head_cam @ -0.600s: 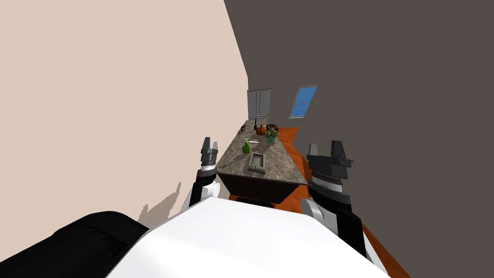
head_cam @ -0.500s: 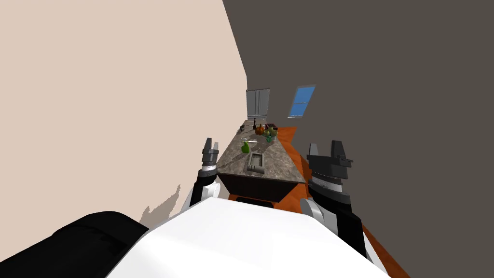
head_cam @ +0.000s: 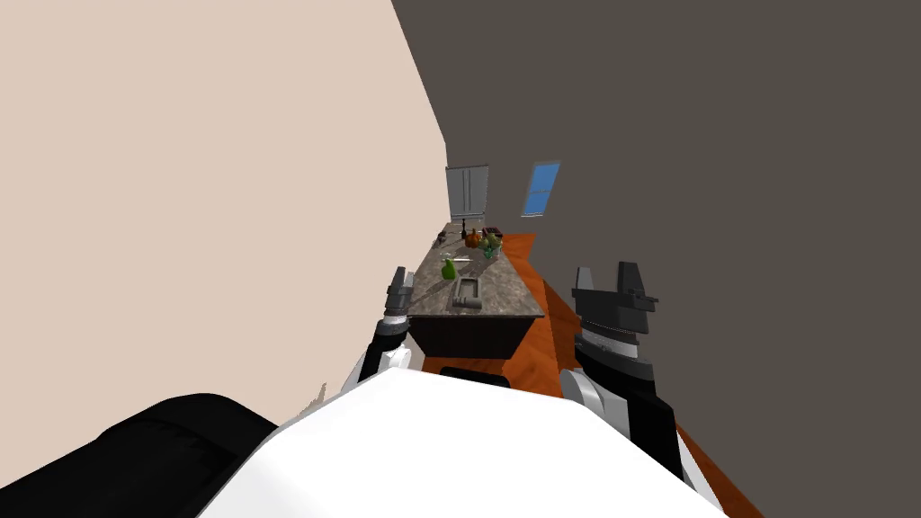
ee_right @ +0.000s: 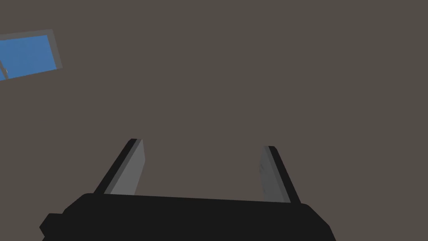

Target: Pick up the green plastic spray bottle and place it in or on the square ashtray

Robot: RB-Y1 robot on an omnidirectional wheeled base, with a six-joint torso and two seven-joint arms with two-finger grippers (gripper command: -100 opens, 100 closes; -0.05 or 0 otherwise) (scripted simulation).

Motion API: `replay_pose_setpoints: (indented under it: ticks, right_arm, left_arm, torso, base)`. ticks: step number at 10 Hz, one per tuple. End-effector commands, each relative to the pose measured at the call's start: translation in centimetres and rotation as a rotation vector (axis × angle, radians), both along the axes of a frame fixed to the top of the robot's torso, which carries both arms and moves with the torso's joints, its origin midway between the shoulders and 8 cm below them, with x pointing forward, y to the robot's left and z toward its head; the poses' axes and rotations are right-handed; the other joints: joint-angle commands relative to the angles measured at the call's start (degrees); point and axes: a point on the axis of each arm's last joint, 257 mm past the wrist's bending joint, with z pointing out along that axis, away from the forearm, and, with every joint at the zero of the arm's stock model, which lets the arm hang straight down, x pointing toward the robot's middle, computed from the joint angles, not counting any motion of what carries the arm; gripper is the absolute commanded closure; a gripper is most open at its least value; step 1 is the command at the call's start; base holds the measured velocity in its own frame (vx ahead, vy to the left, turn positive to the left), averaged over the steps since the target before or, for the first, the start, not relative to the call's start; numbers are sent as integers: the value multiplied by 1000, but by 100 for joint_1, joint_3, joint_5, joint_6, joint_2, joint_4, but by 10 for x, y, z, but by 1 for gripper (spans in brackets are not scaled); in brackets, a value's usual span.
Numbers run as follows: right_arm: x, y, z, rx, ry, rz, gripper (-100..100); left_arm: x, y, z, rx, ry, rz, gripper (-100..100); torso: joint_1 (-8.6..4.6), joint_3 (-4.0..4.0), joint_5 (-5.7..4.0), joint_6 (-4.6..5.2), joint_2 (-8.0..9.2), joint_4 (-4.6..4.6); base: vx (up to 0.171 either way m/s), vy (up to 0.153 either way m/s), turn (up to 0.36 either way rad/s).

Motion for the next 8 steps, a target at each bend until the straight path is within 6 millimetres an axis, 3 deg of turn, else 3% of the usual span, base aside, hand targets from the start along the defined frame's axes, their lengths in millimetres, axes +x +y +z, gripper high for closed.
replay_pose_setpoints:
  ticks: [1, 8]
  right_arm:
    - [0, 0, 0, 0, 0, 0, 0]
    - [0, 0, 0, 0, 0, 0, 0]
  left_arm:
    - [1, -4, -14, 16, 6, -16, -100]
    - [-2, -4, -85, 73, 89, -50, -100]
  torso:
    - [0, 0, 0, 0, 0, 0]
    - [5, -4, 1, -1, -7, -1]
  base:
    - [-103, -23, -175]
    - [-115, -32, -203]
